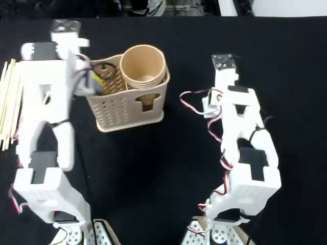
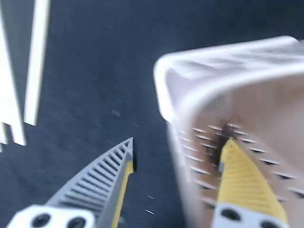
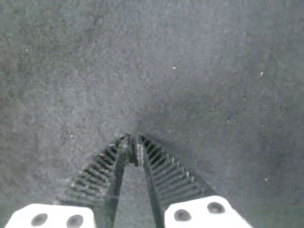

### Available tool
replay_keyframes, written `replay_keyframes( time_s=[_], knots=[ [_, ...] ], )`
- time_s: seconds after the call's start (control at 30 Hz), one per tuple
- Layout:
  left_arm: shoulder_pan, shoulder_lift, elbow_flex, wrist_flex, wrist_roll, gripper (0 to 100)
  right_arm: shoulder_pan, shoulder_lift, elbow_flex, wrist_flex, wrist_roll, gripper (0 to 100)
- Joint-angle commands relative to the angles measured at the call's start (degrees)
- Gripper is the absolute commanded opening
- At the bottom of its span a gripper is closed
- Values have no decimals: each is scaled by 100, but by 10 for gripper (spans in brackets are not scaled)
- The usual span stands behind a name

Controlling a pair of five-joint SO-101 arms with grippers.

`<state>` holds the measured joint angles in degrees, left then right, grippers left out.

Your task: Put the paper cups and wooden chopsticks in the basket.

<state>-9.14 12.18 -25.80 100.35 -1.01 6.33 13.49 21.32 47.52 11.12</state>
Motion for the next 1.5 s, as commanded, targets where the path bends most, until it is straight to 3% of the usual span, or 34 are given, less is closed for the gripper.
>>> replay_keyframes(
  time_s=[0.0, 0.2, 0.33, 0.5, 0.77, 0.93, 1.07, 1.2, 1.47],
  knots=[
    [-892, -88, -602, 53, -589, 303, -79, -31, -119, -79, 44, 12],
    [-1947, -88, -1103, 53, -1160, 300, -79, -31, -119, -79, 44, 12],
    [-2141, -88, -1253, 53, -1116, 300, -88, -22, -119, -79, 53, 12],
    [-1543, -88, -1209, 62, -1037, 300, -88, -22, -127, -79, 53, 12],
    [-163, -88, -127, 62, -237, 300, -88, -22, -127, -79, 53, 12],
    [567, -88, 119, 53, 624, 300, -88, -22, -127, -79, 53, 12],
    [716, -88, 57, 53, 1125, 300, -88, -22, -127, -79, 53, 12],
    [646, -255, -22, 62, 1116, 303, -88, -22, -127, -79, 53, 12],
    [576, -2233, -321, 53, 782, 301, -88, -22, -127, -79, 53, 12]
  ],
)
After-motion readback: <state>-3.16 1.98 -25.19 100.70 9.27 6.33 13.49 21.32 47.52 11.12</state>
